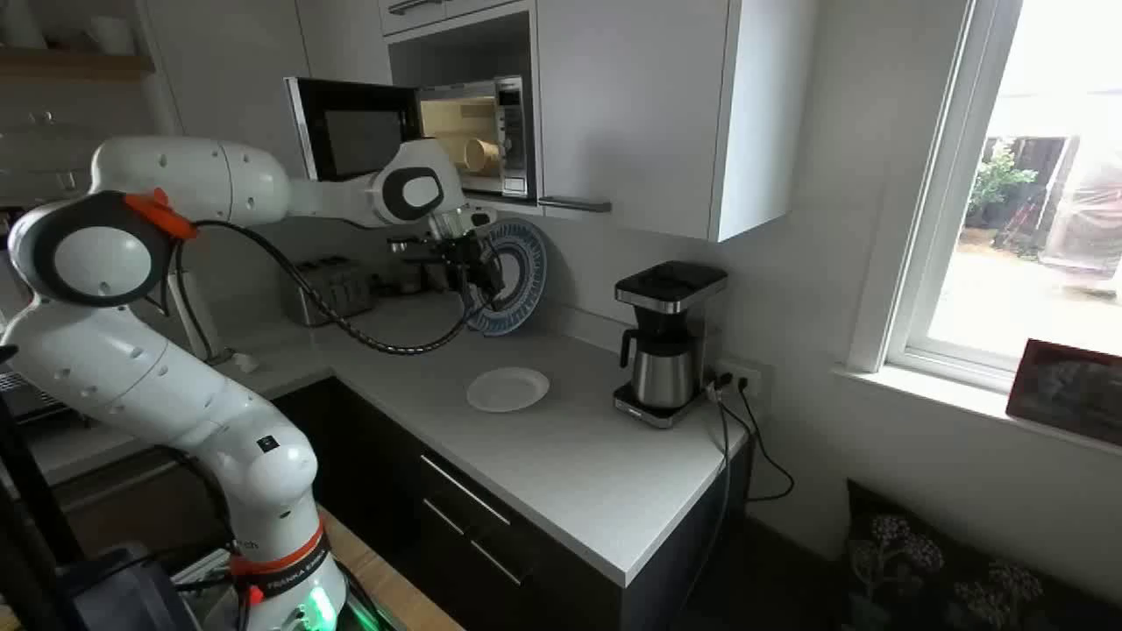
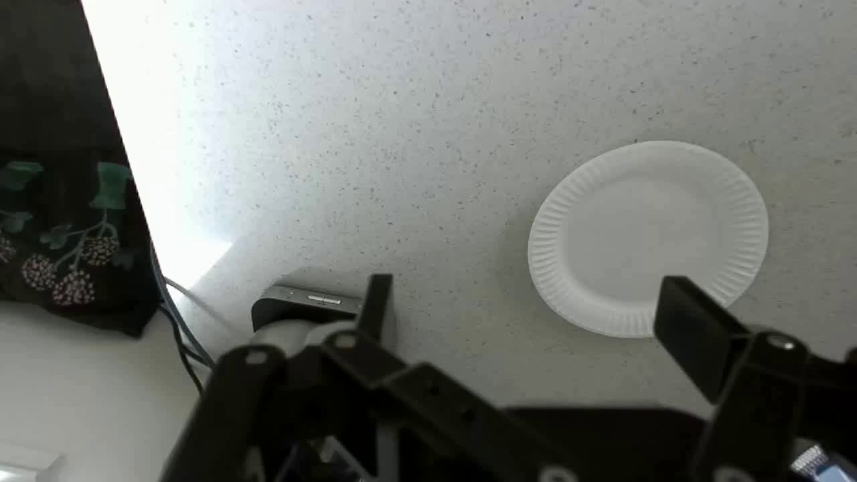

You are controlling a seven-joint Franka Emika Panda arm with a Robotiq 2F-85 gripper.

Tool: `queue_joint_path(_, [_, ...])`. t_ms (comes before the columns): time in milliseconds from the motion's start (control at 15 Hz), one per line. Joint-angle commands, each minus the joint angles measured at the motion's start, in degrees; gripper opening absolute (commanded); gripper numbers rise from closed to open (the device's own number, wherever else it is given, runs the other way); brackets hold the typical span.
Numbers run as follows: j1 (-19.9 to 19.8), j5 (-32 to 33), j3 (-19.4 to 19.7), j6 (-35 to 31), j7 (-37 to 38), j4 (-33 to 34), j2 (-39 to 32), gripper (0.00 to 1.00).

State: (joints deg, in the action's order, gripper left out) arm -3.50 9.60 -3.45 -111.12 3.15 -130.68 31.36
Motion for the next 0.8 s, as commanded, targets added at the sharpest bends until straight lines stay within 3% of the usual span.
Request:
queue_joint_path(0, [0.8, 0.4, 0.6, 0.2, 0.3, 0.1, -0.1, 1.0])
queue_joint_path(267, [1.1, 1.1, 0.0, 0.7, -0.5, 1.4, -0.8, 1.0])
queue_joint_path(400, [2.0, 3.0, -1.8, 2.0, -1.3, 5.1, -2.5, 1.0])
queue_joint_path(667, [3.9, 0.5, -4.3, 3.6, 2.1, 14.1, -6.9, 1.0])
queue_joint_path(733, [3.8, 1.4, -2.9, 1.0, 0.7, 9.3, -3.7, 1.0])
